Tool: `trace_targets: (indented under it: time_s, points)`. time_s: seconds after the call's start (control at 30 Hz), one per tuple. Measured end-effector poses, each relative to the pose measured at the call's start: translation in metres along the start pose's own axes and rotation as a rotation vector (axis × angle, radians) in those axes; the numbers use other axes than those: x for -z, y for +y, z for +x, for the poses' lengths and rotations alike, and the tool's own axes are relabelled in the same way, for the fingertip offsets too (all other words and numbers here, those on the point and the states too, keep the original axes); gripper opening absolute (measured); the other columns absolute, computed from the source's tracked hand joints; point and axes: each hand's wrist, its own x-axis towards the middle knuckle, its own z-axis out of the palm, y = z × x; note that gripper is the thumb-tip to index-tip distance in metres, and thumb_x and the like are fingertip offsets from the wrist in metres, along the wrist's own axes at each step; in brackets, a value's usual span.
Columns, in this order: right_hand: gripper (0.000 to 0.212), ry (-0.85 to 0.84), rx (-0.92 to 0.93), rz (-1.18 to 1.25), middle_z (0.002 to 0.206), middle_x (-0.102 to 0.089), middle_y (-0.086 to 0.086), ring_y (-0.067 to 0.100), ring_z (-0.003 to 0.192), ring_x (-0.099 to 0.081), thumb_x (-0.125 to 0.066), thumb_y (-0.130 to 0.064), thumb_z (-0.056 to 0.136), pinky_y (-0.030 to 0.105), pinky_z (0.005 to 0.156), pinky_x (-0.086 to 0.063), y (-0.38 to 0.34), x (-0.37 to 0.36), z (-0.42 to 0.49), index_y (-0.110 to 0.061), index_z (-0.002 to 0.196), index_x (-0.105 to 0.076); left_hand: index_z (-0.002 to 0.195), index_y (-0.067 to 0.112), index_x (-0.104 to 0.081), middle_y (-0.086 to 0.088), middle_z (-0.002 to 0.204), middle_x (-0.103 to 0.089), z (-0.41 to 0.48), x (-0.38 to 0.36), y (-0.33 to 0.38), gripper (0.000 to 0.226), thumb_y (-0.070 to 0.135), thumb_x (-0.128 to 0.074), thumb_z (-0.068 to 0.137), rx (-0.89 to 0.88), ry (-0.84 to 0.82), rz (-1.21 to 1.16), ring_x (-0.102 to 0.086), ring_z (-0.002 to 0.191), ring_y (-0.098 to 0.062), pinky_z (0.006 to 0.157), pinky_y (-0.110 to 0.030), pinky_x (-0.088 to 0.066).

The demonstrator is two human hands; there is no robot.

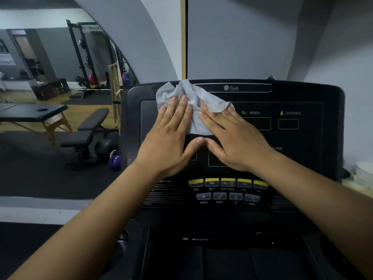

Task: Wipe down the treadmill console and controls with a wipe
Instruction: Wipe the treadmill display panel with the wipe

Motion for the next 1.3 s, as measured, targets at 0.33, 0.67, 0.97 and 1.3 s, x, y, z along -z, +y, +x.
trace_targets:
  time_s: [0.33, 0.67, 0.97, 1.3]
  points:
    - [0.066, 0.093, -0.142, 0.038, 0.162, -0.012, 0.005, 0.022, 0.148, -0.011, -0.037, -0.042, 0.096, 0.039, 0.121, -0.006, 0.078, 0.017, -0.044, -0.011, 0.153, -0.02, 0.156, 0.008, -0.004, -0.009, 0.164, 0.005, 0.066, -0.018, 0.078, 0.079, 0.061, -0.018, 0.1, -0.143, 0.003, 0.001, 0.013, 0.151, -0.02, 0.123, -0.039, 0.006]
    - [0.066, 0.128, -0.296, 0.071, 0.162, -0.01, 0.007, 0.022, 0.149, -0.009, -0.042, -0.038, 0.099, 0.044, 0.12, -0.014, 0.147, 0.02, -0.116, -0.009, 0.153, -0.02, 0.156, 0.006, -0.004, -0.011, 0.164, 0.004, 0.109, -0.051, 0.17, 0.077, 0.058, -0.02, 0.101, -0.278, -0.007, 0.028, 0.012, 0.151, -0.022, 0.123, -0.042, 0.005]
    - [0.061, 0.183, -0.223, 0.065, 0.156, -0.028, 0.014, 0.024, 0.146, -0.022, -0.044, -0.038, 0.098, 0.045, 0.117, -0.024, 0.144, -0.015, -0.186, -0.006, 0.149, -0.033, 0.156, 0.005, -0.011, -0.011, 0.165, -0.004, 0.042, -0.086, 0.194, 0.077, 0.057, -0.022, 0.1, -0.347, -0.073, 0.028, 0.006, 0.152, -0.024, 0.123, -0.048, -0.005]
    - [0.051, 0.204, -0.021, 0.046, 0.141, -0.049, 0.019, 0.033, 0.129, -0.046, -0.049, -0.029, 0.096, 0.048, 0.111, -0.034, 0.094, -0.068, -0.278, 0.001, 0.138, -0.045, 0.155, 0.011, -0.021, -0.006, 0.163, -0.017, -0.062, -0.108, 0.207, 0.069, 0.055, -0.03, 0.102, -0.386, -0.272, -0.006, -0.003, 0.152, -0.022, 0.122, -0.044, -0.01]
